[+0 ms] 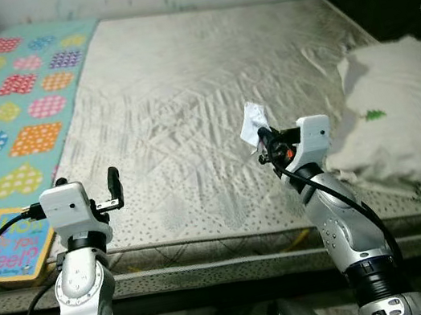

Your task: Clean up the room

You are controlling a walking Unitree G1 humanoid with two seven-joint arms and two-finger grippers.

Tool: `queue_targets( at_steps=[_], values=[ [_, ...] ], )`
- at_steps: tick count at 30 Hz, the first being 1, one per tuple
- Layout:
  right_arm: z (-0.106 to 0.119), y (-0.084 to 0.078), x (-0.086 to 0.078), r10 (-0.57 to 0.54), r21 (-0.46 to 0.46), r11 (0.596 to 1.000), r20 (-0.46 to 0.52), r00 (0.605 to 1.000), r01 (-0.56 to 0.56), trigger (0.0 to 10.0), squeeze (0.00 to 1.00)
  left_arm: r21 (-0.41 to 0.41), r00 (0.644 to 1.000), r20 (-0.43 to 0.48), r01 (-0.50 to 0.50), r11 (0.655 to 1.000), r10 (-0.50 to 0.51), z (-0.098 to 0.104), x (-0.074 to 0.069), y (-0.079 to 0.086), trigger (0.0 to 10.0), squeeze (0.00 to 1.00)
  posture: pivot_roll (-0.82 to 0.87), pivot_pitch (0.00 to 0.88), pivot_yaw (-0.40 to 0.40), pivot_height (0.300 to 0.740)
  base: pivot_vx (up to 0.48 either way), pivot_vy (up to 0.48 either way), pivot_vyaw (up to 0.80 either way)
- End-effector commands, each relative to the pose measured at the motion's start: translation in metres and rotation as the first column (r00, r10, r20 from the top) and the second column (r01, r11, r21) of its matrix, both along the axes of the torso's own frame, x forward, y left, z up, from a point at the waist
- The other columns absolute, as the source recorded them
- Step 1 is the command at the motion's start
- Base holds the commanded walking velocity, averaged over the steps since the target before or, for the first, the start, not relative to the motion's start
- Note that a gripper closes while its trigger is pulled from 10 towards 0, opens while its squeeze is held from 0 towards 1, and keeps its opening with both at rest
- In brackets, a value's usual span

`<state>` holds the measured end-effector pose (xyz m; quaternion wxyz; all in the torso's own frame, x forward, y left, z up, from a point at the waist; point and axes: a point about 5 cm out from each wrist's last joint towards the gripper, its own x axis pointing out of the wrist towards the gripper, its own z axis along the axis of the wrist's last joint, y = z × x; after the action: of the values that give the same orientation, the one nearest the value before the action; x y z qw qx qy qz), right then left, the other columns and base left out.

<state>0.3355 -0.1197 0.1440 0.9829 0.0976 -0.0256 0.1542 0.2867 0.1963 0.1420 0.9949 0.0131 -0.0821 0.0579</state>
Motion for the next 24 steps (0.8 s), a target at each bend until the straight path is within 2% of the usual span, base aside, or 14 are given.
queue_targets(
  at_steps=[1,4,6,7,8,11,15,19,24],
  values=[
    [0.012,0.001,0.002,0.031,-0.033,0.999,0.040,0.999,-0.029,10.0,0.00,0.031,1.000,0.018,0.013,0.999,-0.014,0.006,0.003,0.002,10.0,0.00,0.05,0.000,-0.056,0.705,0.000,0.000,0.00],
    [0.014,-0.002,0.007,0.033,-0.061,0.998,0.042,0.999,-0.030,10.0,0.00,0.102,0.999,0.005,0.031,0.994,-0.032,0.009,0.004,0.008,10.0,0.00,0.05,0.000,-0.050,0.723,0.000,0.000,0.00],
    [0.013,-0.008,0.010,-0.010,-0.079,0.997,0.034,0.999,0.012,10.0,0.00,0.160,1.000,-0.025,-0.002,0.987,0.006,0.007,0.004,0.017,10.0,0.00,0.06,0.000,-0.048,0.740,0.000,0.000,-0.41],
    [0.013,-0.010,0.011,-0.023,-0.076,0.997,0.029,0.999,0.025,10.0,0.00,0.156,0.999,-0.034,-0.005,0.988,0.010,0.006,0.004,0.019,10.0,0.00,0.06,0.000,-0.048,0.740,0.000,0.000,-0.41],
    [0.013,-0.012,0.011,-0.040,-0.081,0.996,0.021,0.999,0.042,10.0,0.00,0.145,0.998,-0.058,0.006,0.989,0.002,0.004,0.003,0.021,10.0,0.00,0.07,0.000,-0.045,0.740,0.000,0.000,-0.41],
    [0.011,-0.019,0.010,-0.054,-0.134,0.990,0.005,0.999,0.054,10.0,0.00,0.206,0.988,-0.120,0.116,0.972,-0.093,-0.001,-0.003,0.019,10.0,0.00,0.07,0.000,-0.031,0.740,0.000,0.000,-0.48],
    [0.007,-0.024,0.008,-0.031,-0.195,0.980,-0.013,0.999,0.027,10.0,0.00,0.201,0.970,-0.191,0.191,0.961,-0.152,-0.012,-0.006,0.018,10.0,0.00,0.06,0.000,-0.019,0.740,0.000,0.000,-0.52],
    [-0.003,-0.028,0.004,-0.032,-0.247,0.969,-0.042,0.999,0.021,10.0,0.00,0.184,0.956,-0.210,0.244,0.952,-0.204,-0.020,-0.007,0.010,10.0,0.00,0.05,0.000,-0.010,0.740,0.000,0.000,-0.57],
    [-0.016,-0.025,-0.009,-0.117,-0.187,0.977,-0.073,0.990,0.102,10.0,0.00,0.162,0.971,-0.161,0.205,0.965,-0.179,-0.020,-0.015,-0.004,10.0,0.00,0.05,0.000,-0.018,0.740,0.000,0.000,-0.64]
  ],
)
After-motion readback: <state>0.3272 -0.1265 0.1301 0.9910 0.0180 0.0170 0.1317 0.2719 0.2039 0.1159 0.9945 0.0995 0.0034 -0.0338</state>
